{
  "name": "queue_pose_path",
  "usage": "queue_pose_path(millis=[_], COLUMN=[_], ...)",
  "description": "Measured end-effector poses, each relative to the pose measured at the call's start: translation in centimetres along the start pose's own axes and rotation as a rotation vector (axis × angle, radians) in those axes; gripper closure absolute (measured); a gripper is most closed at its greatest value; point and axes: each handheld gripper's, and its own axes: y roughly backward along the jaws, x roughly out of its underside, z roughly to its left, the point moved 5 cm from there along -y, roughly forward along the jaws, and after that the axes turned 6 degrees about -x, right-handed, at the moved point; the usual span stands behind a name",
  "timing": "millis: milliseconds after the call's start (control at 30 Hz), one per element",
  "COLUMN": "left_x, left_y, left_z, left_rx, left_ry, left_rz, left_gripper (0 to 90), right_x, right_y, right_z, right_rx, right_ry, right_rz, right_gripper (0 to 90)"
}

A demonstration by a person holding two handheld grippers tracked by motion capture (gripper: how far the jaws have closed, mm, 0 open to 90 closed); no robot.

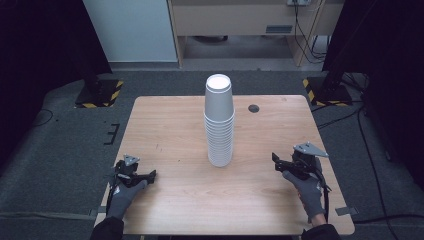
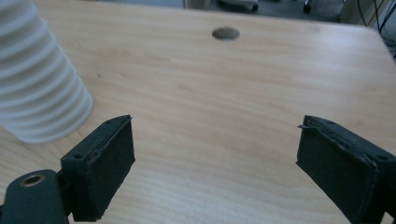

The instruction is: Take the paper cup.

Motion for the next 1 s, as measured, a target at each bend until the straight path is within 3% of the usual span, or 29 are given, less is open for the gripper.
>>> queue_pose_path(millis=[67, 200, 533, 633, 1000], left_x=[0.0, 0.0, 0.0, 0.0, 0.0], left_y=[0.0, 0.0, 0.0, 0.0, 0.0], left_z=[0.0, 0.0, 0.0, 0.0, 0.0], left_rx=[0.0, 0.0, 0.0, 0.0, 0.0], left_ry=[0.0, 0.001, 0.0, 0.0, 0.001], left_rz=[0.0, -0.001, 0.0, 0.0, -0.001], left_gripper=[0.0, 0.0, 0.0, 0.0, 0.0], right_x=[-1.4, -3.1, -7.2, -9.1, -13.6], right_y=[0.7, 1.5, 2.5, 2.8, 3.0], right_z=[0.5, 1.4, 3.8, 5.1, 8.6], right_rx=[-0.02, -0.043, -0.082, -0.102, -0.161], right_ry=[0.0, 0.014, 0.063, 0.076, 0.122], right_rz=[-0.054, -0.101, -0.17, -0.196, -0.255], right_gripper=[11.5, 11.7, 11.6, 11.7, 12.0])
